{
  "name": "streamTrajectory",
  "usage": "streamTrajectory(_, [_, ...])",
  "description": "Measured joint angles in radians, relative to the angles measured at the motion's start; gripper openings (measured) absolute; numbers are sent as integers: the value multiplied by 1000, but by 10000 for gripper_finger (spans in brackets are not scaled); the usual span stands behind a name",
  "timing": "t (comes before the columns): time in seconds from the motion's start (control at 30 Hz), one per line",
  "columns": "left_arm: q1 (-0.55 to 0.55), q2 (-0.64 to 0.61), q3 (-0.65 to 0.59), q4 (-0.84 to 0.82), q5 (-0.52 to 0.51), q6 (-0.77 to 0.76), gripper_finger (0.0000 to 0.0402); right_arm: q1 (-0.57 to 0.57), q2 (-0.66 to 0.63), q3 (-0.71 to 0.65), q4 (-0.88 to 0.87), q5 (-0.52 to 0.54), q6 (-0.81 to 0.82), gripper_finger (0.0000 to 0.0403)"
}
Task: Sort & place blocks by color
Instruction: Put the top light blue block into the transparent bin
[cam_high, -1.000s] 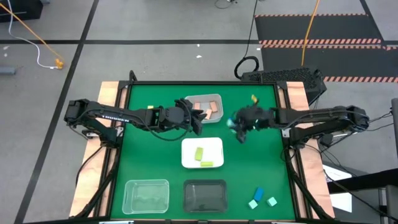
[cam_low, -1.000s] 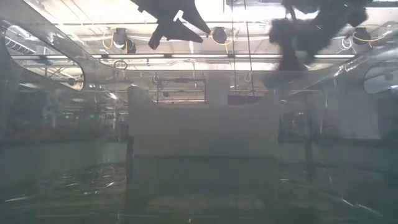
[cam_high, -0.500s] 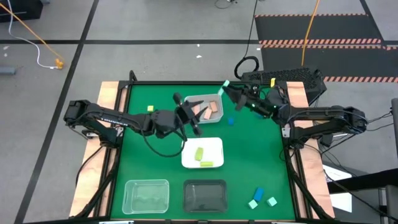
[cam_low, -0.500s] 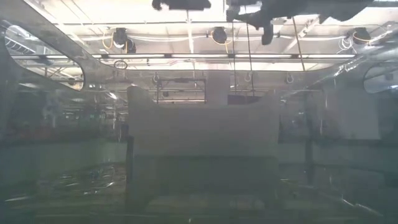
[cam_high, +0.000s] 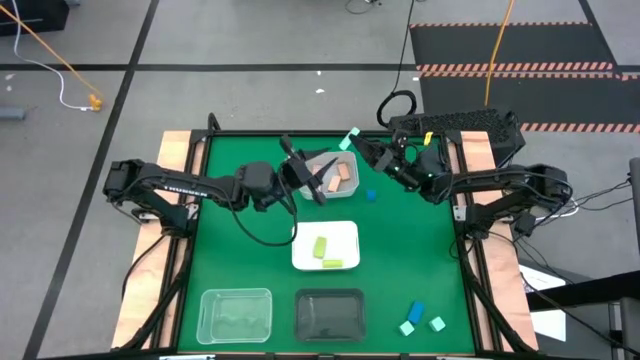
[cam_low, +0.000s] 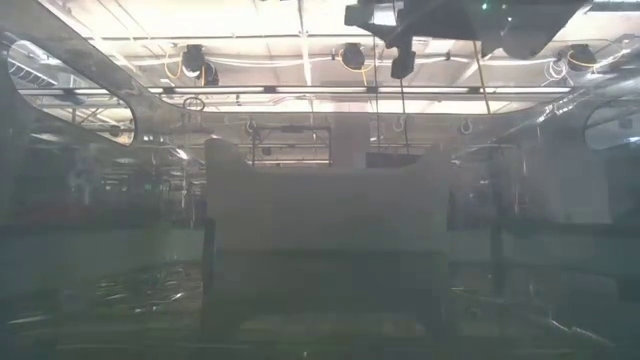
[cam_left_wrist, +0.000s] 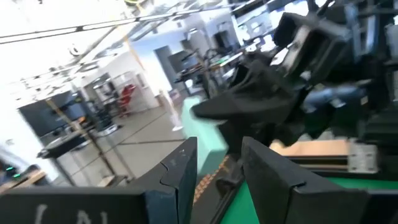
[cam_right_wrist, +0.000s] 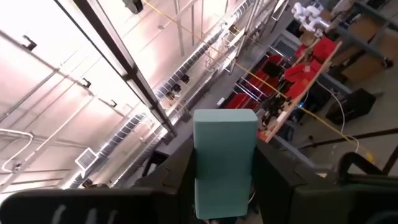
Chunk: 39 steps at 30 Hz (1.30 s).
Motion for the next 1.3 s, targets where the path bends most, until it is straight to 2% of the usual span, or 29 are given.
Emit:
streamTrajectory(0.23, [4,0,0,-8,8,19,129,0,4,38,-8,-1,-24,106])
streamTrajectory(0.4, [24,0,0,-13,10,24,129,7,3,133,-152,-74,-76,106])
streamTrajectory(0.53, [39,0,0,-6,9,24,129,21,3,182,-234,-81,-138,106])
streamTrajectory(0.7, [52,0,0,7,28,13,129,27,3,197,-241,-81,-167,106])
streamTrajectory(0.9, [78,1,-1,46,76,-117,129,26,17,200,-246,-77,-156,106])
streamTrajectory(1.0, [89,1,-1,39,92,-136,129,25,37,200,-227,-87,-136,106])
streamTrajectory(1.3, [89,2,-2,45,29,-173,129,24,48,200,-230,-120,-129,106])
